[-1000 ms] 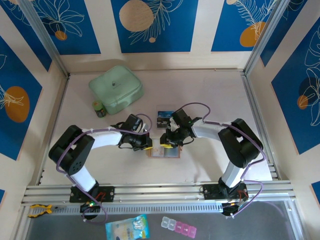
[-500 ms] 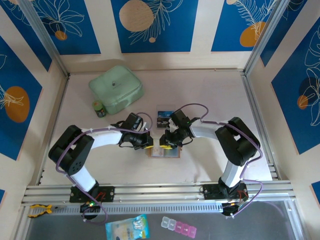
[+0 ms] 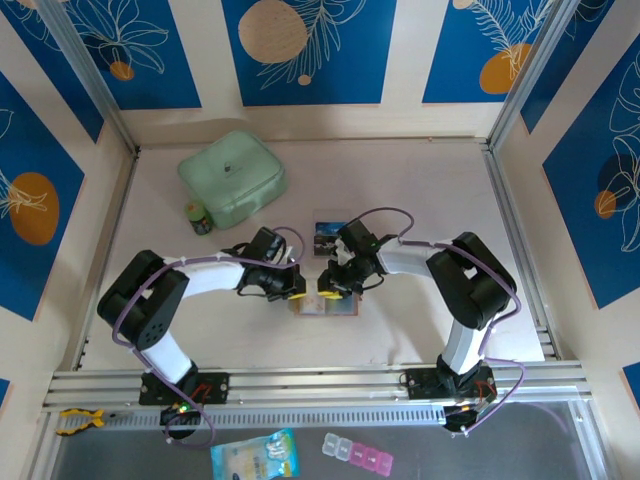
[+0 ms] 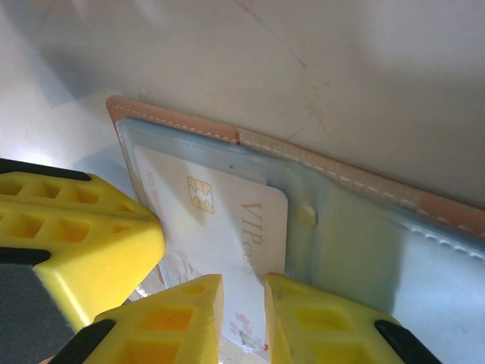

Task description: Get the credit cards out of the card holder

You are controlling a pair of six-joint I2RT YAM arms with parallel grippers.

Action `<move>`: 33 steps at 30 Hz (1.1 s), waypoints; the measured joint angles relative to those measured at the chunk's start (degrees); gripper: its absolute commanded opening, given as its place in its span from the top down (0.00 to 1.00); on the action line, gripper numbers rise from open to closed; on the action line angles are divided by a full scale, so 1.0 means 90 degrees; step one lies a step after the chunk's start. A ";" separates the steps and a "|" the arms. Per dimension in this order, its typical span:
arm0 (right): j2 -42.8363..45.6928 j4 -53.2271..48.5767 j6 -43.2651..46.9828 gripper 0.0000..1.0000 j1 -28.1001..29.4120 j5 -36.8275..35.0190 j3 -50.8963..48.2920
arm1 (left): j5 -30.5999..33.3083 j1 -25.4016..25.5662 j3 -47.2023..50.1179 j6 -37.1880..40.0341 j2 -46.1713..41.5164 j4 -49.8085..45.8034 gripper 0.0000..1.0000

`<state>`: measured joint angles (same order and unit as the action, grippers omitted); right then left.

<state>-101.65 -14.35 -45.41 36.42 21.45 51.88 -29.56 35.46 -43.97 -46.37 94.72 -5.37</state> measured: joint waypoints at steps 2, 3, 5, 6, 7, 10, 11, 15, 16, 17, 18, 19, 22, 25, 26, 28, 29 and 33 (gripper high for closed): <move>-0.0017 0.0019 -0.0002 0.78 0.0002 0.0044 0.0012 | 0.0002 0.0000 0.0019 -0.0002 0.0000 -0.0002 0.94; -0.0022 0.0024 -0.0002 0.79 0.0007 0.0058 0.0017 | 0.0002 0.0000 0.0024 -0.0002 0.0000 -0.0002 0.94; -0.0022 0.0022 -0.0002 0.79 0.0015 0.0070 0.0017 | 0.0002 0.0000 0.0029 0.0000 0.0000 0.0000 0.94; -0.0022 0.0022 -0.0002 0.79 0.0015 0.0070 0.0015 | 0.0002 0.0000 0.0036 0.0000 0.0000 0.0002 0.93; -0.0022 0.0019 -0.0002 0.79 0.0019 0.0068 0.0017 | 0.0002 0.0000 0.0039 -0.0002 0.0000 0.0000 0.93; -0.0022 -0.0046 0.0007 0.78 0.0039 0.0015 0.0036 | 0.0002 0.0000 0.0049 -0.0002 0.0000 0.0000 0.93; -0.0022 -0.0104 0.0024 0.78 0.0051 -0.0032 0.0063 | 0.0002 0.0000 0.0049 0.0000 0.0000 0.0000 0.92; -0.0022 -0.0447 0.0119 0.78 0.0129 -0.0308 0.0250 | 0.0019 0.0000 0.0051 0.0000 -0.0007 -0.0002 0.92; -0.0022 -0.0534 0.0148 0.78 0.0151 -0.0389 0.0291 | 0.0022 0.0000 0.0053 0.0000 -0.0007 -0.0002 0.92; -0.0022 -0.0595 0.0172 0.78 0.0160 -0.0447 0.0323 | 0.0022 0.0000 0.0053 0.0000 -0.0007 -0.0002 0.92; -0.0022 -0.0670 0.0199 0.78 0.0175 -0.0517 0.0355 | 0.0022 0.0000 0.0053 0.0000 -0.0007 -0.0002 0.92; -0.0022 -0.0726 0.0219 0.78 0.0192 -0.0566 0.0379 | 0.0022 0.0000 0.0058 0.0000 -0.0007 0.0000 0.91; -0.0022 -0.0877 0.0277 0.77 0.0216 -0.0704 0.0440 | 0.0022 0.0000 0.0066 0.0000 -0.0007 0.0002 0.92; -0.0019 -0.0988 0.0335 0.78 0.0233 -0.0799 0.0474 | 0.0022 0.0000 0.0066 0.0000 -0.0007 0.0002 0.92; -0.0017 -0.1008 0.0338 0.78 0.0238 -0.0821 0.0478 | 0.0022 0.0000 0.0066 0.0000 -0.0007 0.0002 0.92; -0.0017 -0.1049 0.0357 0.78 0.0245 -0.0848 0.0486 | 0.0022 0.0000 0.0066 0.0000 -0.0007 0.0002 0.92; -0.0015 -0.1056 0.0359 0.78 0.0245 -0.0850 0.0486 | 0.0022 0.0000 0.0066 0.0000 -0.0012 0.0002 0.92; 0.0104 -0.1056 0.0355 0.78 0.0245 -0.0838 0.0483 | 0.0024 0.0000 0.0068 0.0015 -0.0019 -0.0002 0.86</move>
<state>-100.71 -23.86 -42.22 38.63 13.91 56.23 -29.34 35.46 -43.35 -46.24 94.54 -5.39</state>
